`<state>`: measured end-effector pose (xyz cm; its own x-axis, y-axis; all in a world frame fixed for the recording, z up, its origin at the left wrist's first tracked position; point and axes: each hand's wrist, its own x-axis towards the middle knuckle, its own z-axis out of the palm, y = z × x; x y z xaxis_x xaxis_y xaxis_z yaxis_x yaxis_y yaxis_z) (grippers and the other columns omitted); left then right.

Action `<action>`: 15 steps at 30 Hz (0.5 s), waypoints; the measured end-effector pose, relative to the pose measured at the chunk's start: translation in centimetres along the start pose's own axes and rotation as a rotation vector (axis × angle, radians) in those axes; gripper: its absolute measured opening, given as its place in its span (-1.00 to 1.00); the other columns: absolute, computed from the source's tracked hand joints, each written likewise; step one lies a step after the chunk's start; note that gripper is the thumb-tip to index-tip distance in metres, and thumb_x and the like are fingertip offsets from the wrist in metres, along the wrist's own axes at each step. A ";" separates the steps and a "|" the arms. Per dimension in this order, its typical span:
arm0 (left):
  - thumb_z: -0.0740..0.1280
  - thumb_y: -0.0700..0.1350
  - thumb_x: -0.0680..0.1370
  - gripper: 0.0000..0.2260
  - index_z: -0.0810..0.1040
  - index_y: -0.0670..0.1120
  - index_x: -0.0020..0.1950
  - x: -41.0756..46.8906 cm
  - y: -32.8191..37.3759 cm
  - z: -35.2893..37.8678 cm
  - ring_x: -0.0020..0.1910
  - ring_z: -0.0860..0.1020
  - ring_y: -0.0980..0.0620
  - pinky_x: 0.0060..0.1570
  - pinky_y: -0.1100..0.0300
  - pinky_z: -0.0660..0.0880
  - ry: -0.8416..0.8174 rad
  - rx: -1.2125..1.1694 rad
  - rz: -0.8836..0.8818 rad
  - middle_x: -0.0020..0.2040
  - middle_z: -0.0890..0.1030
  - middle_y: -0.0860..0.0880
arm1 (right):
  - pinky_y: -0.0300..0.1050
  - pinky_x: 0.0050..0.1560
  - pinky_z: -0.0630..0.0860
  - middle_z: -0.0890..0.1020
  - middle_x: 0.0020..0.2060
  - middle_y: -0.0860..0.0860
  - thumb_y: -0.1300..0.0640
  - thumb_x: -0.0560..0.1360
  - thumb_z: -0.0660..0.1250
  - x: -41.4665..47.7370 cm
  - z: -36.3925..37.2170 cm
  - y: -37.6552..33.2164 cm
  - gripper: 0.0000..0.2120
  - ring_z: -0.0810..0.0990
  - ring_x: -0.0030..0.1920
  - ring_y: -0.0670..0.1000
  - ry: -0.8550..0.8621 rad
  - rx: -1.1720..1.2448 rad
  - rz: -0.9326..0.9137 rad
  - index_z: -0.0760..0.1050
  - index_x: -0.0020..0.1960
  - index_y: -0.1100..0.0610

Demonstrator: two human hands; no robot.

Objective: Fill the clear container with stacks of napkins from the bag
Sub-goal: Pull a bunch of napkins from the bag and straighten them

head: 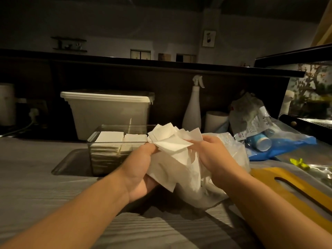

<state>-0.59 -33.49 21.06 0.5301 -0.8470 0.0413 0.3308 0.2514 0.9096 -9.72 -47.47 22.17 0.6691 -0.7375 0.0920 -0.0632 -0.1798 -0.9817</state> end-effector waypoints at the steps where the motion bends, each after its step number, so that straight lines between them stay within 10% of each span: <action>1: 0.22 -0.06 0.61 -0.74 0.63 -0.06 0.19 0.0 0.1 -0.1 -0.08 0.64 -0.12 -0.03 -0.03 0.58 0.018 -0.019 -0.013 -0.09 0.70 -0.16 | 0.01 -0.08 0.60 0.70 0.00 0.05 0.10 0.56 0.41 0.0 0.0 0.1 -0.79 0.69 -0.02 0.12 -0.003 0.003 0.003 0.61 0.17 0.11; 11: 0.11 0.03 0.63 -0.57 0.77 -0.04 -0.08 0.3 0.8 -0.6 -0.22 0.67 -0.10 -0.10 0.02 0.58 0.033 -0.100 -0.035 -0.12 0.70 -0.14 | 0.18 0.11 0.63 0.69 0.02 0.00 0.04 0.53 0.44 -0.1 0.1 -0.2 -0.75 0.70 -0.01 0.09 0.013 0.043 -0.030 0.56 0.17 0.06; 15: 0.11 0.12 0.65 -0.61 0.65 -0.02 0.17 0.1 1.2 -0.6 -0.10 0.66 -0.15 -0.02 -0.05 0.58 0.066 -0.067 -0.046 -0.03 0.70 -0.16 | 0.23 0.12 0.62 0.71 0.02 0.00 0.03 0.52 0.45 -0.2 0.1 -0.2 -0.73 0.71 0.00 0.10 -0.026 0.045 -0.044 0.59 0.19 0.07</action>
<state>0.34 -33.02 21.92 0.5627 -0.8262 -0.0287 0.4058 0.2458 0.8803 -9.79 -47.25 22.29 0.6899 -0.7119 0.1315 -0.0004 -0.1820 -0.9833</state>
